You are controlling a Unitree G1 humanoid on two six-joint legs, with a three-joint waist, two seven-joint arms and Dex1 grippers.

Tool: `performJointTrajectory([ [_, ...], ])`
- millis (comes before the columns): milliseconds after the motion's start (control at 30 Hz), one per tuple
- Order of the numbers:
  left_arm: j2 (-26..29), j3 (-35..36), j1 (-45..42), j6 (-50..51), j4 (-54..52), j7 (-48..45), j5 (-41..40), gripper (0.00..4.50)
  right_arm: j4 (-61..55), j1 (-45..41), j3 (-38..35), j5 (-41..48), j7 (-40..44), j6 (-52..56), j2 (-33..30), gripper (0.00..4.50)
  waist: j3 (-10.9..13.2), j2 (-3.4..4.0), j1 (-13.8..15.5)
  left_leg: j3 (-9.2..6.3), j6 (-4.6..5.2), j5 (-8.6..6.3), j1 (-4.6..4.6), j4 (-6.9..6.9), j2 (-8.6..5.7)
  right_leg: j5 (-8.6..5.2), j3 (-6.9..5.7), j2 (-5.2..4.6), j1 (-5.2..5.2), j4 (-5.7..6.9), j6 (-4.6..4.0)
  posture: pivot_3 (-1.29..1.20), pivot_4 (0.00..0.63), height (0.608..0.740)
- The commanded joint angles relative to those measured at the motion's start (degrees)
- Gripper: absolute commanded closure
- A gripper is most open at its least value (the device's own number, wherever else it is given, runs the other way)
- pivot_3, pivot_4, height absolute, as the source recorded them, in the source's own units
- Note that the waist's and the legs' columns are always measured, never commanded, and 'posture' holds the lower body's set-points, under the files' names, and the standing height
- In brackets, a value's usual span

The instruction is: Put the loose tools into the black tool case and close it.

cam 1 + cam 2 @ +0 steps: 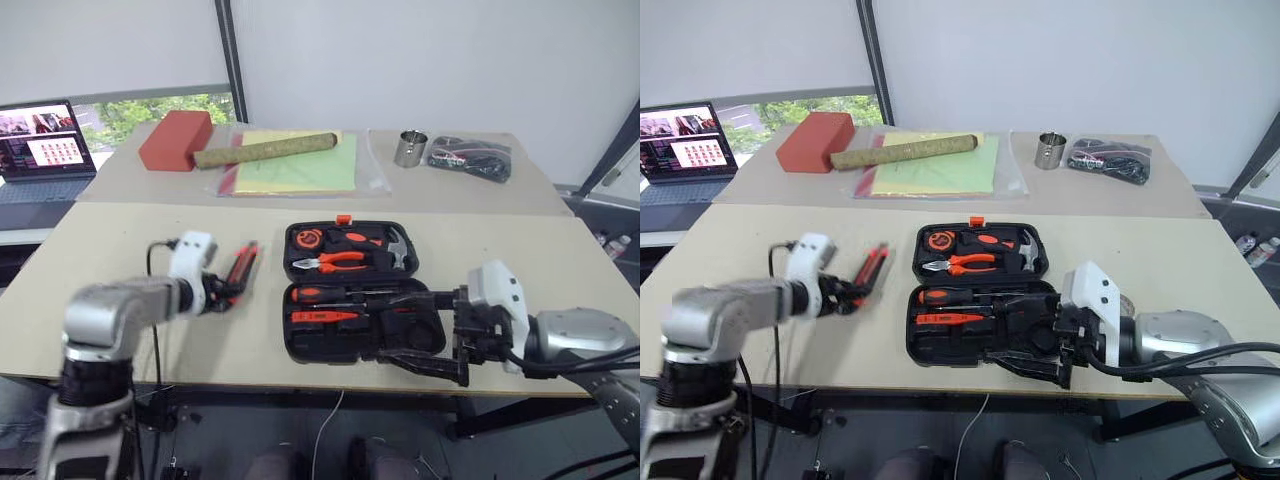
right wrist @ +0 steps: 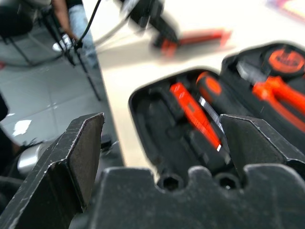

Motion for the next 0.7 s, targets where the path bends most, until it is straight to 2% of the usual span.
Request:
performJointTrajectory([
  [33, 7.62, -7.36, -2.5, -13.58, -4.15, -24.8, -4.47, 2.78, -0.59, 0.63, -2.04, -0.82, 0.64, -1.42, -1.2, 0.0, -0.03, 0.05, -0.07, 0.05, -0.01, 0.0, 0.0, 0.0, 0.0, 0.03, -0.05, 0.0, 0.0, -0.02, -0.08, 0.0, 0.15, 0.737],
  [167, 8.73, -15.82, -7.29, -20.14, 0.0, -35.91, -2.53, 2.78, -1.87, 2.4, -2.97, -1.19, -0.04, -0.92, -1.67, 0.0, -0.03, 0.07, -0.01, 0.05, 0.0, 0.0, 0.01, -0.07, -0.08, -0.05, -0.19, -0.04, 0.24, -0.35, -0.18, 0.0, 0.15, 0.737],
  [300, 4.96, -24.97, -13.19, -24.16, 3.52, -46.48, -1.26, 2.78, -6.19, 8.13, -6.98, 0.31, -2.58, 0.55, -1.03, 0.0, -0.01, 0.04, 0.08, 0.04, 0.01, 0.01, -0.01, -0.07, -0.08, -0.29, -0.24, -0.04, 0.31, -0.38, 0.23, 0.0, 0.15, 0.737],
  [467, 1.01, -32.04, -17.07, -27.26, 8.06, -52.05, 2.31, 2.78, -9.55, 12.26, -9.5, 1.66, -5.55, 1.01, -0.5, 0.0, 0.0, 0.03, -0.2, 0.05, 0.01, 0.01, 0.01, 0.04, -0.03, -0.36, -0.19, -0.03, 0.37, -0.36, 0.35, 0.0, 0.15, 0.737],
  [567, -1.19, -38.01, -18.64, -31.63, 12.18, -55.04, 7.61, 2.78, -11.34, 14.24, -11.28, 2.87, -8.21, 1.53, 0.23, 0.0, 0.0, 0.03, -0.35, 0.08, 0.02, 0.01, 0.05, 0.05, 0.01, -0.36, -0.15, -0.02, 0.35, -0.32, 0.36, 0.0, 0.15, 0.737],
  [700, -3.95, -40.88, -20.14, -34.74, 17.74, -55.87, 11.99, 2.78, -12.67, 15.64, -12.43, 3.69, -10.51, 1.66, 0.44, 0.0, 0.0, 0.03, -0.22, 0.06, 0.24, 0.13, 0.01, 0.05, 0.03, -0.36, -0.15, -0.01, 0.31, -0.29, 0.35, 0.0, 0.15, 0.737],
])
